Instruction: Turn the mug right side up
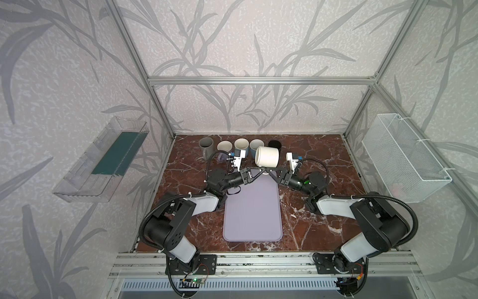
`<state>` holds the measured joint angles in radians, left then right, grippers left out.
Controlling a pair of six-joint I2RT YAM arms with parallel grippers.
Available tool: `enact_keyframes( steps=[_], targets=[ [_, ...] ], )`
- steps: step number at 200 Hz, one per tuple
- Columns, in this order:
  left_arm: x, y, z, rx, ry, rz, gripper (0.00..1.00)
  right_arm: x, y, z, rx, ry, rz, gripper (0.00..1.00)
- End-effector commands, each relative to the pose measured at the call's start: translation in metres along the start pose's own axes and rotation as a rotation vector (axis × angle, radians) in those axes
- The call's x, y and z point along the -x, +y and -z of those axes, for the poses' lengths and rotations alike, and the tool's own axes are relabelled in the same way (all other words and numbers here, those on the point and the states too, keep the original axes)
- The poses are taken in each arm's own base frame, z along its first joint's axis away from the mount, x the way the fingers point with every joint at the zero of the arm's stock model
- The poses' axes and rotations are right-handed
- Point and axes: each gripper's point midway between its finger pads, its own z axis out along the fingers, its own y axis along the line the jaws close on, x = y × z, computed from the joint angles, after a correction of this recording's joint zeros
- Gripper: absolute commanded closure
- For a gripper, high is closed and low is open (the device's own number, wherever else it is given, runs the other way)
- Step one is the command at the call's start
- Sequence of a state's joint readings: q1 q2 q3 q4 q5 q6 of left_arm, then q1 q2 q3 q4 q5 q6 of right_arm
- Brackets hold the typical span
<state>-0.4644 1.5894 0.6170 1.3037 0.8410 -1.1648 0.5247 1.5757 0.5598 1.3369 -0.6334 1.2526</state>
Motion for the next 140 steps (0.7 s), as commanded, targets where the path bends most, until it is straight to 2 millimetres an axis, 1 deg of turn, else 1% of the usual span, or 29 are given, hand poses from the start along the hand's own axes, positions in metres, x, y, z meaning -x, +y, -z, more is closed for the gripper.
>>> enact_keyframes(
  steps=[1,30,58,77,113,140],
  targets=[
    [0.012,-0.031,-0.001,-0.100,-0.021,-0.080,1.00,0.016,0.038,-0.002,0.102,-0.038,0.093,0.80],
    [0.012,-0.027,-0.003,-0.098,-0.013,-0.065,1.00,0.017,0.041,-0.002,0.109,-0.041,0.096,0.80],
    [0.011,-0.029,-0.003,-0.102,-0.007,-0.064,1.00,0.019,0.047,-0.001,0.122,-0.046,0.106,0.78],
    [0.011,-0.028,-0.003,-0.101,-0.007,-0.062,1.00,0.021,0.050,-0.002,0.129,-0.047,0.108,0.78],
    [0.010,-0.023,-0.006,-0.096,0.000,-0.046,1.00,0.021,0.055,-0.003,0.140,-0.040,0.110,0.87],
    [0.009,-0.020,-0.008,-0.095,0.009,-0.035,1.00,0.022,0.057,-0.003,0.145,-0.039,0.116,0.96]
  ],
)
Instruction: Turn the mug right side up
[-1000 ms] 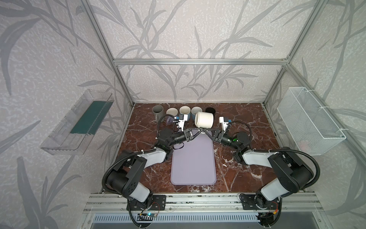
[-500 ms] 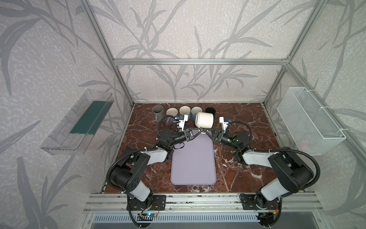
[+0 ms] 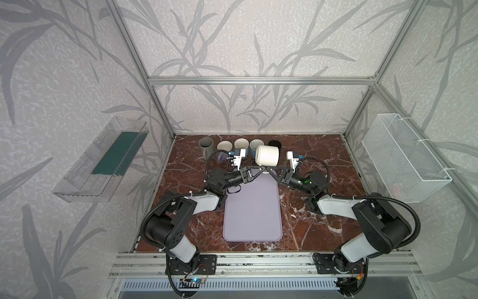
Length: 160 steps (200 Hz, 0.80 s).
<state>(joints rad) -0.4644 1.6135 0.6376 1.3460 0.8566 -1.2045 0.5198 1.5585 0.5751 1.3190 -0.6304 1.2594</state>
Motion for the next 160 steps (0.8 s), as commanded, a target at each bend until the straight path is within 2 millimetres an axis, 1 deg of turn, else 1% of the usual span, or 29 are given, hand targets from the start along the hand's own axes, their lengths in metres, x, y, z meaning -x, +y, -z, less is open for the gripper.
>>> enact_keyframes(
  steps=[1,10,22,68,99,135,148,160],
  targets=[
    [0.0060,-0.0154,-0.0048,-0.064,0.006,-0.048,1.00,0.0157,0.0499,-0.0027,0.138,-0.028,0.114,0.97],
    [0.0065,-0.0158,-0.0046,-0.065,0.006,-0.047,1.00,0.0150,0.0497,-0.0029,0.138,-0.026,0.110,1.00],
    [0.0072,-0.0172,-0.0044,-0.068,0.006,-0.050,1.00,0.0156,0.0501,-0.0032,0.139,-0.026,0.113,1.00],
    [0.0079,-0.0140,-0.0059,-0.064,0.005,-0.037,0.74,0.0159,0.0509,-0.0040,0.142,-0.025,0.111,1.00],
    [0.0080,-0.0119,-0.0072,-0.064,0.013,-0.023,0.66,0.0156,0.0503,-0.0039,0.140,-0.023,0.106,1.00],
    [0.0083,-0.0138,-0.0067,-0.068,0.015,-0.026,0.61,0.0148,0.0467,-0.0043,0.132,-0.021,0.101,1.00],
    [0.0078,-0.0127,-0.0061,-0.065,0.016,-0.023,0.54,0.0143,0.0460,-0.0043,0.132,-0.019,0.098,1.00],
    [0.0075,-0.0102,-0.0054,-0.060,0.017,-0.016,0.51,0.0138,0.0445,-0.0044,0.130,-0.018,0.093,1.00]
  ],
)
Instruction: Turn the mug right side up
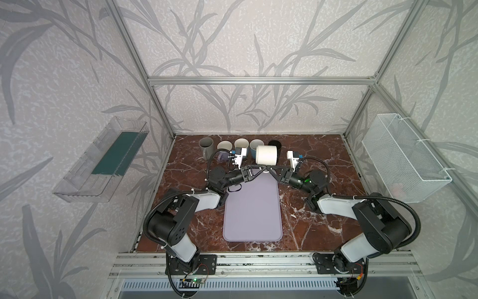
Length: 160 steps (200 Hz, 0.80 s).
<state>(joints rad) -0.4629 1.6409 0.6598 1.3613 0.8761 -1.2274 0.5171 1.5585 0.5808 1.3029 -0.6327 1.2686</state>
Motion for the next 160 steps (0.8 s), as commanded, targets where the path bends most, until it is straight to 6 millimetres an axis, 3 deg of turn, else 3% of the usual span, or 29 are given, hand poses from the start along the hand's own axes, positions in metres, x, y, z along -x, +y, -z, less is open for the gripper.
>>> enact_keyframes(
  steps=[1,82,160],
  targets=[
    [0.007,-0.012,-0.002,-0.048,0.003,-0.032,0.51,0.012,0.046,-0.003,0.137,-0.020,0.107,1.00],
    [0.004,0.007,0.016,0.003,0.003,0.008,0.49,0.005,0.036,-0.001,0.114,-0.001,0.092,1.00],
    [-0.014,0.036,0.035,0.089,0.030,0.079,0.49,-0.011,0.006,0.003,0.048,0.039,0.056,1.00]
  ],
)
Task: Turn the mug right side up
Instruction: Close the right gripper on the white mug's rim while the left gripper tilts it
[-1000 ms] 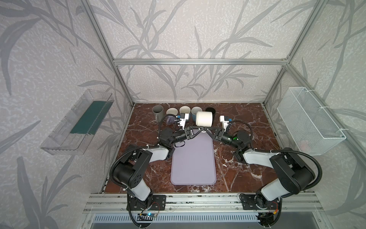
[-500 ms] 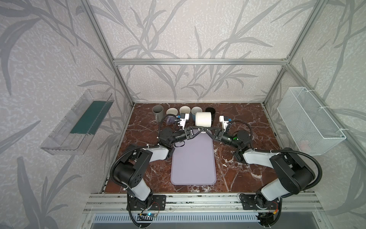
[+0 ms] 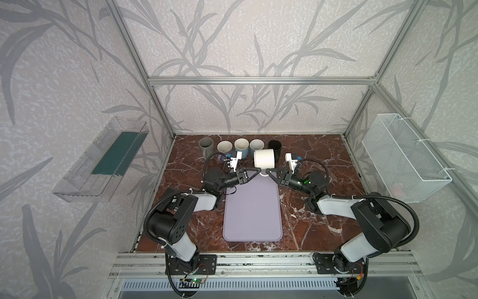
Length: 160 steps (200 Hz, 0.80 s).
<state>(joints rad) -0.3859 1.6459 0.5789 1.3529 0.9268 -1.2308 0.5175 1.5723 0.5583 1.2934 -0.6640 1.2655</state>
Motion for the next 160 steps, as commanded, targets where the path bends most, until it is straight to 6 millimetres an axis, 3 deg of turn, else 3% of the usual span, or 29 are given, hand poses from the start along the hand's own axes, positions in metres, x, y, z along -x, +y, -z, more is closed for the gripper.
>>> enact_keyframes(
  steps=[1,92,115,122,160],
  targets=[
    [-0.008,0.006,0.006,0.010,0.028,0.019,0.49,0.001,0.018,0.000,0.072,-0.002,0.082,1.00],
    [0.005,0.041,0.039,0.248,0.004,0.028,0.50,-0.017,-0.024,-0.001,0.004,0.054,0.033,1.00],
    [0.006,0.040,0.045,0.343,0.033,-0.024,0.50,-0.021,-0.030,-0.001,-0.006,0.068,0.033,1.00],
    [0.006,0.038,0.047,0.364,0.039,-0.041,0.50,-0.025,-0.044,-0.001,-0.033,0.079,0.014,1.00],
    [0.010,0.028,0.055,0.421,0.023,-0.091,0.50,-0.036,-0.065,-0.001,-0.068,0.109,-0.009,1.00]
  ],
)
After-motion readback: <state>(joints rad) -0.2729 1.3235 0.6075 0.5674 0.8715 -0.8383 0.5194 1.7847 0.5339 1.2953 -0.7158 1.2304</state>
